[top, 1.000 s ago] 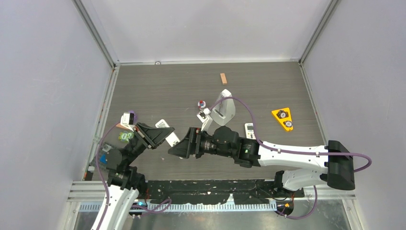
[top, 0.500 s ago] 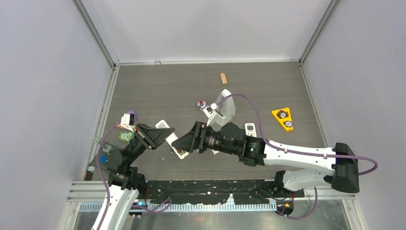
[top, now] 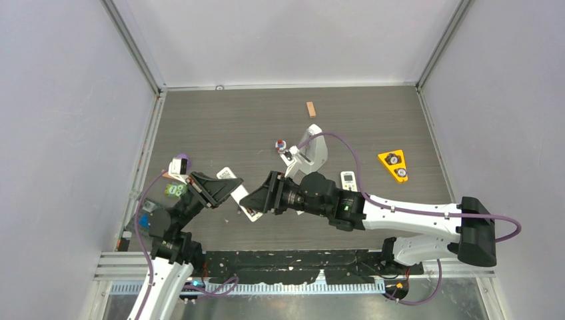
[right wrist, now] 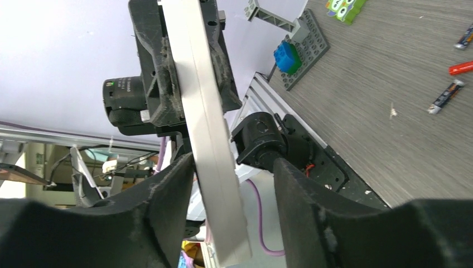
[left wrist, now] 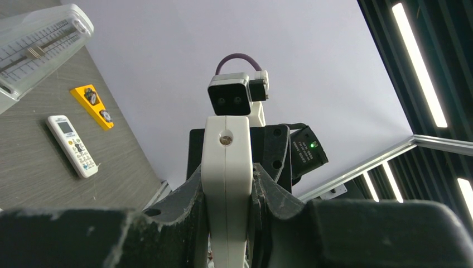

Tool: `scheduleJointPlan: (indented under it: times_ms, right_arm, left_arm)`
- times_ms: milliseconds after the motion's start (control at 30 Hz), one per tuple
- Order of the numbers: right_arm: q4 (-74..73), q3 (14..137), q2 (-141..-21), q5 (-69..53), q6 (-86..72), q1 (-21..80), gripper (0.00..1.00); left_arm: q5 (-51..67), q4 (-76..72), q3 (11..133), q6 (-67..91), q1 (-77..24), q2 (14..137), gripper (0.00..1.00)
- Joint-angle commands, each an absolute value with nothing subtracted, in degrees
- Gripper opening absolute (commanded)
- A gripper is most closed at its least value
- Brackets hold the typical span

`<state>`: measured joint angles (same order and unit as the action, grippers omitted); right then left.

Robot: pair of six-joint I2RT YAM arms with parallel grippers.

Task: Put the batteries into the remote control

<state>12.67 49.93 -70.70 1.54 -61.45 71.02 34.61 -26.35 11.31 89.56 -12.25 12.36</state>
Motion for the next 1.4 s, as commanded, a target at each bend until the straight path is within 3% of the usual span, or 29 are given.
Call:
scheduleJointPlan:
  times_ms: [0, 33, 100, 267, 700, 1367]
  right_arm:
    - [11.6, 50.6, -68.3, 3.4, -60.7, 70.7, 0.64]
    - [11.8, 50.4, -68.2, 3.5, -60.5, 70.7, 0.71]
    - [11.9, 50.1, -67.2, 3.7, -59.7, 70.5, 0.76]
    - [8.7, 50.4, -65.3, 5.4, -55.3, 69.9, 0.76]
    - [-2.1, 56.5, -67.6, 5.4, -45.2, 69.9, 0.60]
    - [-2.1, 57.6, -72.8, 1.7, -43.6, 70.9, 0.53]
  left_arm:
    - [34.5, -30.4, 11.8, 89.4, -12.2, 12.7, 0.00]
    - [34.5, -30.4, 11.8, 89.3, -12.1, 12.8, 0.00]
    - [34.8, -30.6, 11.8, 89.0, -12.2, 13.2, 0.00]
    - [35.0, -28.4, 12.1, 87.5, -12.1, 13.3, 0.00]
    - [34.9, -24.4, 13.0, 85.6, -12.2, 12.9, 0.00]
    - [34.9, -25.4, 13.4, 86.0, -12.1, 13.6, 0.00]
